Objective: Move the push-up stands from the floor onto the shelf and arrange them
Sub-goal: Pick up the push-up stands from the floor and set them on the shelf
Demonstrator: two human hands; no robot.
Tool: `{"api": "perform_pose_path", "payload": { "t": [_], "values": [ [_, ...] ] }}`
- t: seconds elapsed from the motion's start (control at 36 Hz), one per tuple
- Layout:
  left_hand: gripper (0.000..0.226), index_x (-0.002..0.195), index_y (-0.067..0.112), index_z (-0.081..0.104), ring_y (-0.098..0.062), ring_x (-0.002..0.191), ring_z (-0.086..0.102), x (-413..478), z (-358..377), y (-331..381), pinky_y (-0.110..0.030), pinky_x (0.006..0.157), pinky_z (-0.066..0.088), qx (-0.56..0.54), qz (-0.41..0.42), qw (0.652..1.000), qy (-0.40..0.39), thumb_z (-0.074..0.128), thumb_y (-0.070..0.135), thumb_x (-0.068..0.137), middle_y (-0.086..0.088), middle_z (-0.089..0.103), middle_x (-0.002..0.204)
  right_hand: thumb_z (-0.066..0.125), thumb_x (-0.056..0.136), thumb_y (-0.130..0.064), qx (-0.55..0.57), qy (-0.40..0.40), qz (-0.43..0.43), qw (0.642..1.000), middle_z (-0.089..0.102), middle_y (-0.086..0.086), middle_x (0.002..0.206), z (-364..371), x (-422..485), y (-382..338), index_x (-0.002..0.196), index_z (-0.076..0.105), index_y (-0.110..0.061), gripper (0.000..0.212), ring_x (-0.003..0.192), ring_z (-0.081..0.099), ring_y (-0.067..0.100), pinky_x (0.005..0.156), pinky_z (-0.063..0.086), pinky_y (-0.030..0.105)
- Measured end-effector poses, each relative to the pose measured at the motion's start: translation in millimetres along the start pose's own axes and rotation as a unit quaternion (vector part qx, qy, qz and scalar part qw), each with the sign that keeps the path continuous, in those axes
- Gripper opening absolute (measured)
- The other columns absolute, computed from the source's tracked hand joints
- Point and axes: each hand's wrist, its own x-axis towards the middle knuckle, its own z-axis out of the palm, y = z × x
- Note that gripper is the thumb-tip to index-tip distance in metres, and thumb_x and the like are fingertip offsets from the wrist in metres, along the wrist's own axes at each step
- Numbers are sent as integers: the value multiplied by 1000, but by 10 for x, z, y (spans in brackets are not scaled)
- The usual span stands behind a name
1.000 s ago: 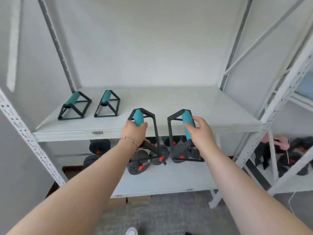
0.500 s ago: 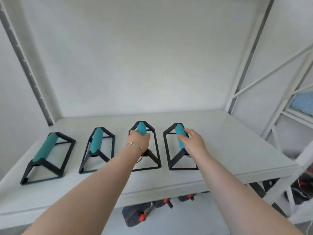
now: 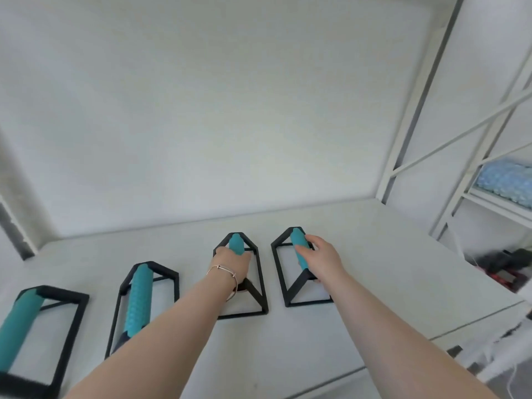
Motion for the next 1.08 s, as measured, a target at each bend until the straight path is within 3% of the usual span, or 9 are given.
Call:
{"api": "perform_pose_path", "payload": {
  "t": [0.08,0.17,0.31,0.39,0.53,0.69,0.86,1.0,1.08],
  "values": [
    [49,117,2,39,-33,87,68,-16,-5,25,-39,78,56,16,0,1000,-5,57,32,83,-14,65,104,62,85,-40,-11,8,-10,1000,65,-2,114,7,11,21,134,55,-33,50,90,68,21,68,54,33],
    [44,120,0,38,-29,85,56,-46,-8,41,-33,69,43,58,19,998,5,55,28,90,-11,56,103,60,89,-37,-55,17,-30,998,59,-5,112,-12,-17,-6,136,53,-28,49,90,64,20,75,55,34],
    [41,125,3,36,-34,102,54,-156,36,9,-38,81,46,128,99,985,61,49,25,93,-17,49,125,56,92,-39,-172,42,-70,982,63,5,118,5,-113,-11,139,49,-21,51,101,62,25,83,52,35],
    [47,135,12,34,-33,120,45,-293,91,-31,-43,92,45,231,175,950,117,47,27,93,-12,41,135,54,92,-42,-239,61,-120,962,57,7,122,21,-266,27,142,44,-20,55,112,55,29,92,49,42],
    [57,144,16,30,-30,143,23,-668,235,-103,-44,117,21,341,285,882,157,48,33,93,-10,28,153,60,90,-40,-330,130,-234,905,57,5,131,-84,-620,192,140,47,-16,58,119,51,30,95,45,42],
    [59,149,16,24,-31,148,16,-1290,500,-264,-46,120,19,388,325,849,148,44,35,97,-12,21,159,71,82,-37,-370,202,-328,845,62,11,126,-454,-1087,581,132,57,-10,58,125,53,35,105,44,46],
    [59,148,15,27,-31,149,13,-1975,894,-459,-48,120,15,401,343,837,144,46,36,96,-12,22,159,68,85,-35,-374,215,-333,839,61,15,131,-976,-1635,1047,134,56,-8,56,128,51,36,107,43,49],
    [59,149,14,25,-31,151,6,-2591,1325,-760,-47,122,9,408,349,835,121,43,35,97,-13,17,161,67,85,-33,-359,204,-312,856,60,15,131,-1337,-2114,1612,132,56,-8,55,128,50,35,106,43,49],
    [57,145,11,35,-33,149,14,-2952,1639,-1085,-49,121,14,412,370,826,101,49,37,96,-15,26,158,67,85,-34,-358,187,-292,867,59,14,129,-1484,-2430,2066,131,56,-8,54,125,51,34,103,45,47]
  ]
}}
